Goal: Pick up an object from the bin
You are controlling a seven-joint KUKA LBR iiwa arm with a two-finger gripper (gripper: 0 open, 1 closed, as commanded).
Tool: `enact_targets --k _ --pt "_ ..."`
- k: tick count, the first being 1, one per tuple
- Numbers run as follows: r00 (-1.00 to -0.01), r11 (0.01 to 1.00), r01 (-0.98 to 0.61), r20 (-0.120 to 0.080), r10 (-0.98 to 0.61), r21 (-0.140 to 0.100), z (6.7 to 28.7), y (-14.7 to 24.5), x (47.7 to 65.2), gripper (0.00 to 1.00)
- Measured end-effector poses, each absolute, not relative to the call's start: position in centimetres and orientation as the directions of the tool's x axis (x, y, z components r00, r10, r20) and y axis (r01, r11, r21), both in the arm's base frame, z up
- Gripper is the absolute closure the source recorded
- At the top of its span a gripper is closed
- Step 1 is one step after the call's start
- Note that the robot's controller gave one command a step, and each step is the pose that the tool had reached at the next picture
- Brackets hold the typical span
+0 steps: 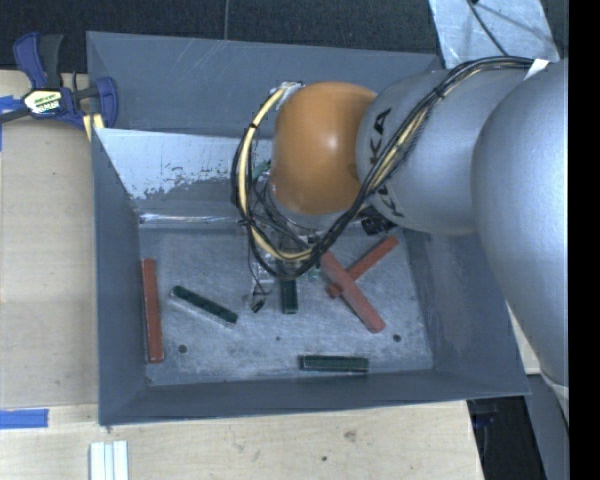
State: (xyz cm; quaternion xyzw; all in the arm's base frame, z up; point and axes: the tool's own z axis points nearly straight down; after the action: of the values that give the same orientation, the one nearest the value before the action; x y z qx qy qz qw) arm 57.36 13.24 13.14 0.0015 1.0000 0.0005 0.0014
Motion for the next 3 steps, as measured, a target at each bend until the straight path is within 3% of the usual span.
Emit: enact_targets --k 1,2,3 --pt "-1.0 1.0 0.017 0.003 0.017 0.0 6.7 10.9 48.8 0.0" --pt "-0.996 0.996 -0.09 -0.002 -0.09 -0.004 7.2 2.7 49.8 0.0" --pt "-0.948 0.948 -0.319 -0.005 -0.319 -0.005 7.0 -7.7 54.0 0.0"
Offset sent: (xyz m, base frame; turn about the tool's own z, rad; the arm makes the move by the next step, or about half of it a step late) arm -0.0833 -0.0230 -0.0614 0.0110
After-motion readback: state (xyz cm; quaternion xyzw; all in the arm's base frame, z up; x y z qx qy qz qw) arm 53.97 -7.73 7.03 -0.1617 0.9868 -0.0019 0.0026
